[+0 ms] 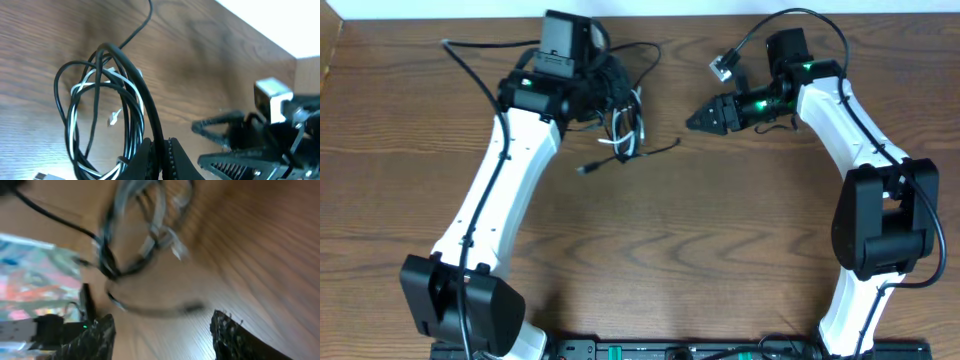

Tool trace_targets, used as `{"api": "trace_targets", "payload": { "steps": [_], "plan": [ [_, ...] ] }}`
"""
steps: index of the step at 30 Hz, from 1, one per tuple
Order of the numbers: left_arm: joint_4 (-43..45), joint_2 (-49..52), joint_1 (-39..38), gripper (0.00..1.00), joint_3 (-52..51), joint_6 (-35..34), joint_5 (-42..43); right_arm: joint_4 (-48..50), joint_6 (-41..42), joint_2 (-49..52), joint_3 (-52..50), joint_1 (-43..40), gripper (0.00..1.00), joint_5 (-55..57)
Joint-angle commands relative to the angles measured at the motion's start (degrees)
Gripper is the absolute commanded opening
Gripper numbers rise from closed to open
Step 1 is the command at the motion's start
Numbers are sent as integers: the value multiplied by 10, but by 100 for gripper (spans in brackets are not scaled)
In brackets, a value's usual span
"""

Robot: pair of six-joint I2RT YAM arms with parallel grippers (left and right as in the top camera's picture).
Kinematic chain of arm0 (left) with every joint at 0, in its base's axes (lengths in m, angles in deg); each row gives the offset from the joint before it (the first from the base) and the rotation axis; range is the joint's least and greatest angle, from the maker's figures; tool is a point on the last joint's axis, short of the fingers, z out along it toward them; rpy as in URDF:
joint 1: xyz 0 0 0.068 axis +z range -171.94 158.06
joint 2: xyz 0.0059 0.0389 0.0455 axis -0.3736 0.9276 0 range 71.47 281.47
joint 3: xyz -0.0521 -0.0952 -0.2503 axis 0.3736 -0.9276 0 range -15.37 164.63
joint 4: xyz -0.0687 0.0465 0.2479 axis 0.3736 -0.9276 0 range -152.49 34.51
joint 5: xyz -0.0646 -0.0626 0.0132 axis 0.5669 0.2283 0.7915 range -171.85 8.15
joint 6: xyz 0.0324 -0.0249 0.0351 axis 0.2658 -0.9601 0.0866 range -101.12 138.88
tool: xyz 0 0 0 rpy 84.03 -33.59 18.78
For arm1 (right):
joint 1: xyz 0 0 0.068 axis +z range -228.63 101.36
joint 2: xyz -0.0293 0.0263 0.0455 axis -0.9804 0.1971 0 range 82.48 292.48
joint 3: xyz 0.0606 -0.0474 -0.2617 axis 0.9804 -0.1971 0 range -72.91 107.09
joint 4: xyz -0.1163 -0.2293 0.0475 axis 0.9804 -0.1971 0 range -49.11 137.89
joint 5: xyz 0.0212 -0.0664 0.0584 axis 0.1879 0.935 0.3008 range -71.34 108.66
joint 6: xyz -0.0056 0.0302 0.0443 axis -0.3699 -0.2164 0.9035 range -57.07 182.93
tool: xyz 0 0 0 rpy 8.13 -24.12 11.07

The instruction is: Untangle cables

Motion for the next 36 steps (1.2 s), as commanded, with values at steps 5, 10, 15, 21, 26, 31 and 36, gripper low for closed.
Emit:
{"api": "trace_targets", "payload": {
  "steps": [5, 10, 15, 21, 26, 31, 36],
  "plan": [
    [11, -5, -8, 7, 3, 3, 42, 86, 104, 2, 1, 32, 58, -74],
    [11, -5, -8, 7, 3, -20, 46, 135, 189, 2, 1, 64, 59, -12],
    [11, -5, -8, 8, 3, -20, 48, 150, 260, 3, 1, 98, 55, 96],
    [10, -5, -8, 7, 3, -20, 61, 160, 311, 4, 1, 133, 34, 247],
    [2, -5, -8, 7, 3, -20, 61, 156, 310, 5, 1, 146, 12, 298],
    [-2, -5, -8, 7, 3, -17, 61, 146, 311, 17, 1, 146, 1, 327],
    [-2, -5, -8, 7, 3, 0, 61, 92, 311, 21, 1, 137, 1, 390]
  ]
}}
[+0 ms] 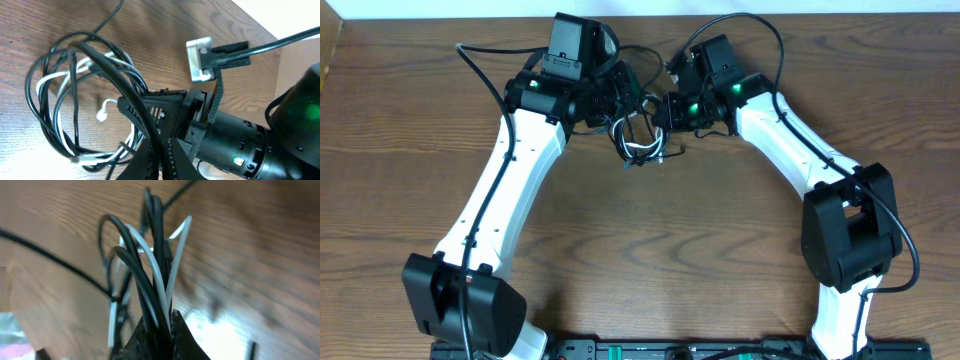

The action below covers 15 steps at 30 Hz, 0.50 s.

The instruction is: Untangle cables

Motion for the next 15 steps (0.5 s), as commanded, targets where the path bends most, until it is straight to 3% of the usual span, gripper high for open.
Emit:
{"api": "trace_targets", "payload": {
  "steps": [1, 6, 10, 15],
  "plan": [
    [8, -5, 2, 7, 4, 20, 8, -38, -2, 20, 0, -12, 1, 86],
    [0, -5, 2, 7, 4, 31, 2, -92, -8, 20, 0, -31, 1, 141],
    [-33, -5, 3, 7, 4, 35, -65, -132, -29, 20, -1, -52, 1, 167],
    [-72, -5, 22, 7, 4, 89, -121, -159, -53, 20, -6, -91, 1, 169]
  ]
}}
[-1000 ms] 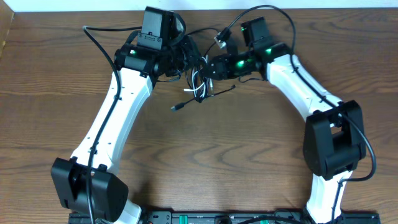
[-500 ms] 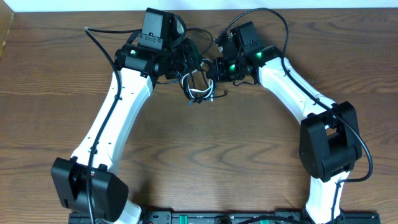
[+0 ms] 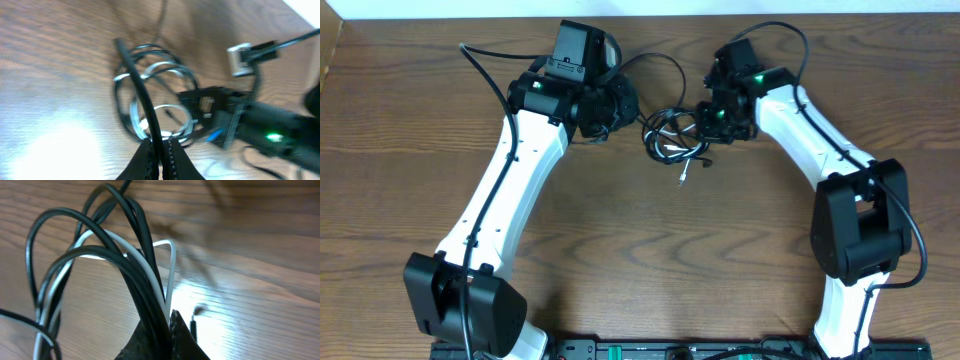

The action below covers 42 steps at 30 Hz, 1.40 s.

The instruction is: Untangle cables

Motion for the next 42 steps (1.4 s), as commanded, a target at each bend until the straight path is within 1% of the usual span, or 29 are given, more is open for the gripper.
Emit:
{"api": "trace_targets", "payload": {
  "steps": [1, 5, 8, 13, 17, 20, 22, 23, 26, 27, 28, 34, 37, 40, 42],
  "plan": [
    [-18, -5, 35, 7, 9, 54, -87, -19, -45, 15, -8, -45, 1, 58],
    [-26, -7, 85, 7, 9, 64, -84, -33, -64, 15, -8, -77, 1, 58],
    [-22, -14, 127, 7, 9, 68, -43, -44, -87, 15, -9, -96, 1, 58],
    [-20, -23, 171, 7, 9, 93, 8, -52, -102, 15, -11, -105, 1, 58],
    [-27, -24, 178, 8, 9, 122, 26, -52, -113, 15, -14, -104, 1, 45],
    [-37, -24, 174, 7, 9, 124, 26, -50, -156, 15, -14, -101, 1, -25],
    [-42, -24, 168, 8, 7, 128, 26, -50, -164, 15, -14, -99, 1, -59],
    [-43, -24, 164, 9, 5, 128, 26, -49, -165, 15, -14, -98, 1, -71],
    [-43, -21, 146, 17, -8, 128, 26, -46, -166, 15, -14, -97, 1, -114],
    [-41, -20, 135, 24, -19, 128, 26, -43, -175, 15, -14, -97, 1, -149],
    [-40, -18, 128, 26, -25, 128, 26, -41, -183, 15, -14, -97, 1, -171],
    [-40, 3, 98, 30, -45, 128, 27, -36, -249, 15, -13, -99, 1, -306],
    [-33, 9, 95, 33, -45, 128, 42, -37, -283, 15, -13, -99, 1, -364],
    [-20, 9, 95, 37, -45, 128, 52, -37, -307, 15, -13, -102, 1, -405],
    [-15, 9, 95, 41, -45, 128, 52, -37, -313, 15, -13, -103, 1, -412]
  ]
}}
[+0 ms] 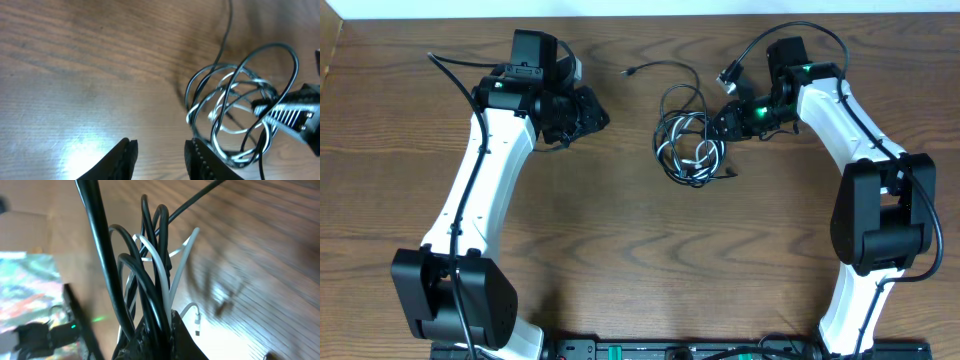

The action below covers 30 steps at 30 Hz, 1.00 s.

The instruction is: Untangle cables

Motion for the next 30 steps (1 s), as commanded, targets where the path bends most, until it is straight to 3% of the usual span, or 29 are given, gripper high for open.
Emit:
{"api": "trace_targets", "payload": {
  "steps": [1, 4, 8, 20, 30],
  "plan": [
    [5, 6, 1, 43, 2, 4, 12, 2, -43, 5, -3, -3, 1, -83],
    [5, 6, 1, 51, 2, 7, 21, -4, -67, 5, -3, -3, 1, -88],
    [18, 10, 1, 57, 2, 57, 101, -18, -116, 5, -3, -1, 1, -115],
    [40, 78, -10, 62, 1, 68, 193, -31, -166, 5, -3, -1, 1, -164],
    [63, 96, -66, 63, 1, 116, 188, -30, -166, 5, -3, 8, 1, -164]
  ]
}}
